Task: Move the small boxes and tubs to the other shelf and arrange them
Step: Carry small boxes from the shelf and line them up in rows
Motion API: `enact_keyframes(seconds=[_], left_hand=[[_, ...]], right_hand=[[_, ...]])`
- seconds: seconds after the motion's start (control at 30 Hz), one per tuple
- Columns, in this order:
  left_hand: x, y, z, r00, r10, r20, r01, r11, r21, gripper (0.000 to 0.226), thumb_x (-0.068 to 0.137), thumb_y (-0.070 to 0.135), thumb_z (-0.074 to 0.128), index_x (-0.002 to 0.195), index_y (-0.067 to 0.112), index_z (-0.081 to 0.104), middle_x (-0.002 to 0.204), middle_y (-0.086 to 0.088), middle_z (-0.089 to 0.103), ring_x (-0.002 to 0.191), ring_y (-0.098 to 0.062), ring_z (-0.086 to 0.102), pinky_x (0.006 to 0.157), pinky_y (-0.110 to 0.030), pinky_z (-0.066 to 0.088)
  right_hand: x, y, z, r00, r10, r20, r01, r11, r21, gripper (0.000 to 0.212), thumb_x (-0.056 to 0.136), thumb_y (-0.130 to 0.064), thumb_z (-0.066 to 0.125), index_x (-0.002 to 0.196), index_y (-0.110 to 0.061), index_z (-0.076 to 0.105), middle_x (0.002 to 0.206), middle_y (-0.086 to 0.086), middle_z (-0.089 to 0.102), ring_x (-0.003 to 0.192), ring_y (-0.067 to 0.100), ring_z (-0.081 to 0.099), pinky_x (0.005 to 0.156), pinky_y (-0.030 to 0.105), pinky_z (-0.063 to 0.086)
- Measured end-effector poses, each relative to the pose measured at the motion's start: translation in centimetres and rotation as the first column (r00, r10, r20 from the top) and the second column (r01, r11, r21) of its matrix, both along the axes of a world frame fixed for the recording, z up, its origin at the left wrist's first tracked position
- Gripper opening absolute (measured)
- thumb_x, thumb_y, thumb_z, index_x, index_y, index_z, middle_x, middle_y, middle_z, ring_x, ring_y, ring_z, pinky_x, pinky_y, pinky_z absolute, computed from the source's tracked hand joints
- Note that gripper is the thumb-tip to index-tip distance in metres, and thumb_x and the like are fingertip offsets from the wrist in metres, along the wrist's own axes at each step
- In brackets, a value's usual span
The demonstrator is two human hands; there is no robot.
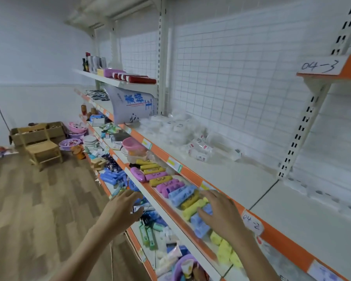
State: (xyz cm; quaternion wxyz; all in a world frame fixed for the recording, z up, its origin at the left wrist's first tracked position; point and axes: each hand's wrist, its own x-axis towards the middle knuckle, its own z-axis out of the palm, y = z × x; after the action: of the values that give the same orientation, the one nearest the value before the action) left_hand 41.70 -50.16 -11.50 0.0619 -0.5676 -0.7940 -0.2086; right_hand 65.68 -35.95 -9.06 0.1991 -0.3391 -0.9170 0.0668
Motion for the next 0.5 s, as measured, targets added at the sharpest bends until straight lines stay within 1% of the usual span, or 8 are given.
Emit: enact_keyframes(seconds=[0.1, 0.2, 0.27, 0.37, 0.5], left_hand=[[-2.8, 4.2, 0.8, 1.000, -0.028, -0.009, 0.028, 1.000, 0.013, 0.036, 0.090, 0.037, 0.051, 0.124, 0.025, 0.052, 0.122, 0.007, 0.054, 0.111, -0.011, 0.049, 0.086, -0.023, 0.039], [-6.1, 8.9, 2.4, 0.998, -0.049, -0.044, 0.050, 0.998, 0.027, 0.034, 0.090, 0.035, 0.052, 0.122, 0.022, 0.054, 0.119, 0.004, 0.055, 0.106, -0.012, 0.050, 0.079, -0.020, 0.038], [-8.3, 12.1, 3.7, 0.997, -0.040, -0.061, 0.043, 0.998, 0.048, 0.034, 0.090, 0.034, 0.053, 0.121, 0.021, 0.055, 0.121, 0.003, 0.055, 0.109, -0.013, 0.049, 0.083, -0.021, 0.038], [-11.7, 16.5, 6.0, 0.998, -0.015, -0.067, 0.020, 0.997, 0.077, 0.034, 0.090, 0.033, 0.053, 0.121, 0.022, 0.055, 0.122, 0.004, 0.055, 0.115, -0.014, 0.048, 0.090, -0.027, 0.040], [-15.9, 21.9, 8.6, 0.997, 0.015, -0.078, -0.007, 0.995, 0.101, 0.035, 0.090, 0.033, 0.053, 0.122, 0.020, 0.053, 0.122, 0.001, 0.055, 0.114, -0.016, 0.048, 0.092, -0.031, 0.041]], right_hand=[[-3.2, 4.3, 0.8, 1.000, -0.006, -0.015, 0.006, 1.000, 0.019, 0.041, 0.091, -0.039, 0.048, 0.130, -0.028, 0.044, 0.131, -0.013, 0.048, 0.118, 0.011, 0.045, 0.093, 0.026, 0.035], [-6.8, 8.9, 1.9, 0.999, 0.017, -0.050, -0.016, 1.000, 0.024, 0.041, 0.091, -0.038, 0.049, 0.130, -0.027, 0.044, 0.133, -0.012, 0.046, 0.120, 0.011, 0.044, 0.094, 0.027, 0.034], [-9.2, 12.1, 3.0, 0.998, 0.025, -0.060, -0.023, 0.999, 0.039, 0.041, 0.090, -0.038, 0.050, 0.129, -0.027, 0.045, 0.132, -0.012, 0.047, 0.120, 0.011, 0.044, 0.093, 0.028, 0.033], [-12.8, 17.1, 5.2, 0.997, 0.016, -0.075, -0.011, 0.998, 0.065, 0.041, 0.088, -0.037, 0.052, 0.127, -0.026, 0.047, 0.128, -0.009, 0.050, 0.118, 0.013, 0.046, 0.092, 0.028, 0.035], [-17.0, 23.2, 7.7, 0.997, 0.013, -0.078, -0.006, 0.997, 0.080, 0.044, 0.088, -0.037, 0.053, 0.130, -0.025, 0.046, 0.132, -0.006, 0.049, 0.119, 0.016, 0.046, 0.095, 0.031, 0.037]])
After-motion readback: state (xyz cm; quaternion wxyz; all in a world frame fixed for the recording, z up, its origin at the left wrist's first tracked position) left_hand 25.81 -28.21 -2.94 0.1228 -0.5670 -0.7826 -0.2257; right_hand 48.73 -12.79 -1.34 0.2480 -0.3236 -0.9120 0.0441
